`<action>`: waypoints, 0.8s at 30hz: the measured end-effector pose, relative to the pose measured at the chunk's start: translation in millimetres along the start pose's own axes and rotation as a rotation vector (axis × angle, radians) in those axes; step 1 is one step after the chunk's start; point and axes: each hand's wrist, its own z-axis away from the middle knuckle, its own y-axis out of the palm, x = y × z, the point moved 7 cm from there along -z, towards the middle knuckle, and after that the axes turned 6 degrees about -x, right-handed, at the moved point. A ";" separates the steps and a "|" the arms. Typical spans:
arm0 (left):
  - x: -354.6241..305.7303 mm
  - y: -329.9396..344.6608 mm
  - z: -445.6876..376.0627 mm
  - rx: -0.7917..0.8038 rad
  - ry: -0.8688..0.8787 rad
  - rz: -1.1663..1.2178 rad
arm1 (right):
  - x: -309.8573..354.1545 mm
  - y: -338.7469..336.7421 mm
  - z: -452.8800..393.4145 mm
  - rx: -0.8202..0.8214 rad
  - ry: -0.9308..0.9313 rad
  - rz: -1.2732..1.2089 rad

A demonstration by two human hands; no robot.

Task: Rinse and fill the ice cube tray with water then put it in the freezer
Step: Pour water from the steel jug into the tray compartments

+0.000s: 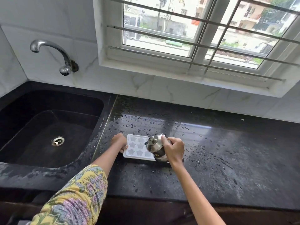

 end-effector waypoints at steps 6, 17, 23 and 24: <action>0.3 1.5 -3.1 0.000 -0.022 0.062 | -18.3 -3.9 -3.2 -0.042 0.217 -0.218; -2.7 -2.3 5.3 -0.034 -0.011 0.022 | -0.9 -21.4 -13.0 -0.075 0.048 -0.097; -2.7 -2.8 8.4 -0.051 -0.019 0.086 | -9.9 -18.4 -5.2 -0.033 -0.010 0.046; -1.7 -2.8 8.5 -0.048 -0.024 0.103 | -12.7 -17.3 -4.2 -0.029 -0.013 0.054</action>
